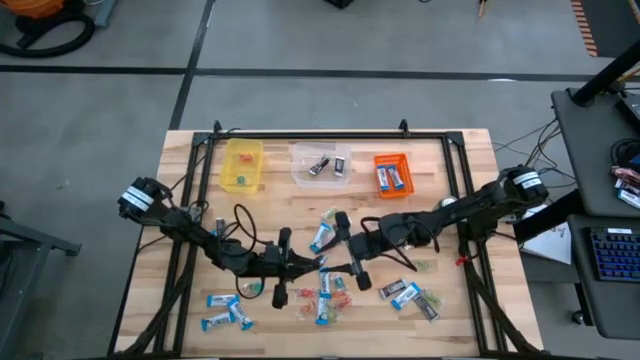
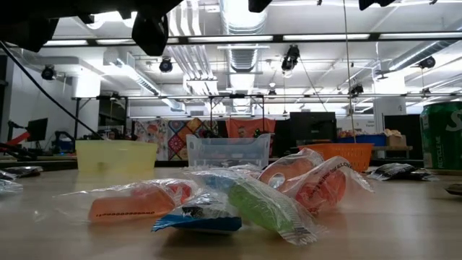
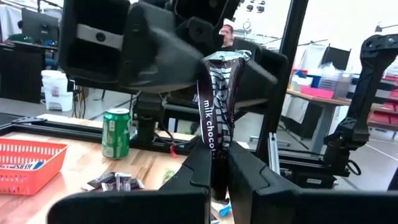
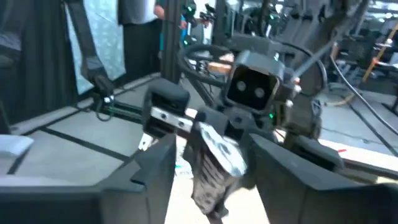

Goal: Organize candy in baskets
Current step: Put the brown chocolate bar into the transparent bin

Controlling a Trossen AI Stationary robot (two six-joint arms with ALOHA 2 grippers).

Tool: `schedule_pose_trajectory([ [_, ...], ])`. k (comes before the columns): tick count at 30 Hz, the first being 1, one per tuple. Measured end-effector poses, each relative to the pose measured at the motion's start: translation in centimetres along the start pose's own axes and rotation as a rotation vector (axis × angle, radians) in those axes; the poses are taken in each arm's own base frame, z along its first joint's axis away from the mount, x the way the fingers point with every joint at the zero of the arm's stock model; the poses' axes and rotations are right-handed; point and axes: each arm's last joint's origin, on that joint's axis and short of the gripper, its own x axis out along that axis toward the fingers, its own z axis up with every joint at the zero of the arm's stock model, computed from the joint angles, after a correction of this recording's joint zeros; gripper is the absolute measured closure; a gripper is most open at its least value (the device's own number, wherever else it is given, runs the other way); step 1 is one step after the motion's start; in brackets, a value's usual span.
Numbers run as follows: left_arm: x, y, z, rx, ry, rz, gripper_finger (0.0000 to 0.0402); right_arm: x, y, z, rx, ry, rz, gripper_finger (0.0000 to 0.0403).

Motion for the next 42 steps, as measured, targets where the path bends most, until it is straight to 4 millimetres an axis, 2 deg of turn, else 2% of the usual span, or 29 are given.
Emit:
schedule_pose_trajectory([
  [4, 0.0, 0.0, -0.1, 0.001, 0.002, 0.001, 0.0401, 0.0, 0.0, 0.0, 0.001, -0.006, 0.003, 0.0286],
  [9, 0.1, 0.0, -0.3, -0.011, 0.007, 0.002, 0.0381, 0.0, 0.0, 0.0, -0.003, -0.005, 0.003, 0.0379],
  [18, -0.3, 0.2, -0.5, -0.020, 0.018, 0.005, 0.0327, -0.1, -0.2, 0.1, 0.010, 0.001, -0.002, 0.0388],
  [23, -1.2, 0.8, -1.1, -0.007, 0.046, 0.015, 0.0304, -0.7, -1.5, 0.2, 0.043, 0.038, -0.042, 0.0388],
  [26, -2.0, 1.4, -1.4, -0.026, 0.061, 0.040, 0.0297, -1.3, -3.1, 0.2, 0.058, 0.087, -0.128, 0.0389],
  [28, -2.7, 1.9, -1.6, -0.052, 0.077, 0.061, 0.0296, -1.9, -4.5, 0.4, 0.052, 0.138, -0.256, 0.0389],
  [32, -4.2, 2.9, -1.9, -0.154, 0.086, 0.126, 0.0295, -3.5, -8.6, -0.3, 0.044, 0.290, -0.579, 0.0389],
  [34, -5.1, 3.5, -2.1, -0.192, 0.095, 0.166, 0.0296, -4.4, -10.9, -1.1, 0.070, 0.351, -0.674, 0.0390],
  [39, -6.8, 4.8, -2.7, -0.269, 0.119, 0.280, 0.0305, -7.0, -16.6, -3.5, 0.258, 0.370, -0.777, 0.0390],
  [42, -7.6, 5.4, -2.8, -0.310, 0.118, 0.324, 0.0311, -8.0, -19.0, -5.4, 0.362, 0.373, -0.783, 0.0390],
])
